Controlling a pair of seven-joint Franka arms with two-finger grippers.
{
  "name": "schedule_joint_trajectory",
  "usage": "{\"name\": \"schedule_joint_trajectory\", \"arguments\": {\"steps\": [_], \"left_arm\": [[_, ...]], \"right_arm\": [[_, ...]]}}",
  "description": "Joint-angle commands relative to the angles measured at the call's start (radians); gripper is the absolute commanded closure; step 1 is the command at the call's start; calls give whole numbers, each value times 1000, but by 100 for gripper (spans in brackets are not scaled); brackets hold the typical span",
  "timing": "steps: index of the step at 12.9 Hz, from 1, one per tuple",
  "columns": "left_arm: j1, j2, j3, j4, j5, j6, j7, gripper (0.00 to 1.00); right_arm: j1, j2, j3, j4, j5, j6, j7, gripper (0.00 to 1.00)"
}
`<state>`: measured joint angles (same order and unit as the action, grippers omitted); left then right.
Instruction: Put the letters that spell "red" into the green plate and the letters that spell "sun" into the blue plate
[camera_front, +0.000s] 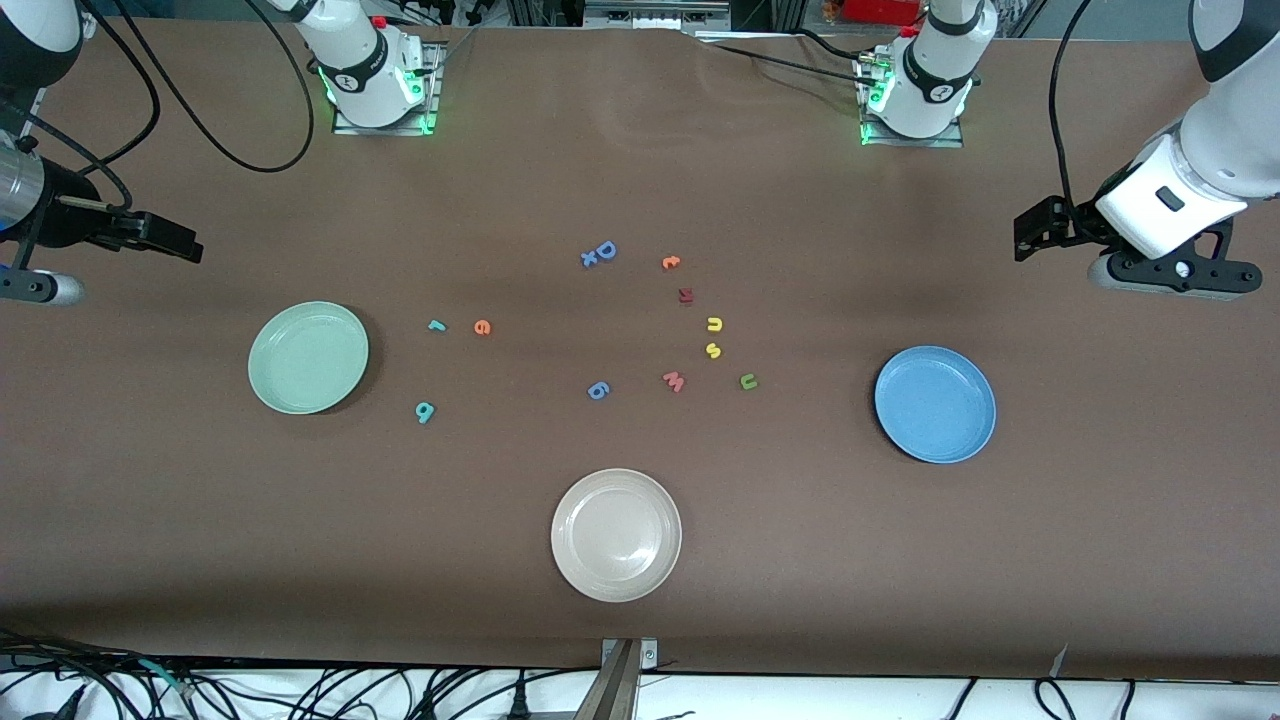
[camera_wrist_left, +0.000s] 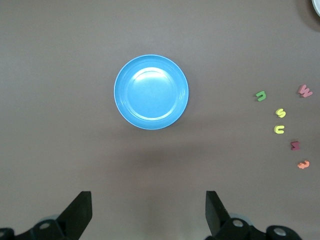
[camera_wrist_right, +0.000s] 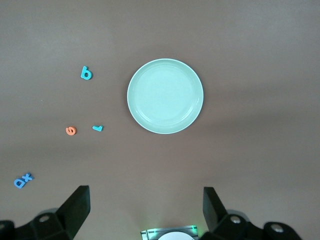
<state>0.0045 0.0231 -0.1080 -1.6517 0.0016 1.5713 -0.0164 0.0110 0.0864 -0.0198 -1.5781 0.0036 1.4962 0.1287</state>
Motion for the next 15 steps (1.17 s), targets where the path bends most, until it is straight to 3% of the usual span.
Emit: {"name": "schedule_joint_trajectory", "arguments": {"steps": [1,15], "left_arm": [[9,-11,-1,-5,-70,-10,-36,0],[9,-2,1,4,-60,-20,-22,0]], "right_arm": [[0,0,-5,10,23,-19,-15,0],[0,0,-5,12,23,-17,-14,0]]}}
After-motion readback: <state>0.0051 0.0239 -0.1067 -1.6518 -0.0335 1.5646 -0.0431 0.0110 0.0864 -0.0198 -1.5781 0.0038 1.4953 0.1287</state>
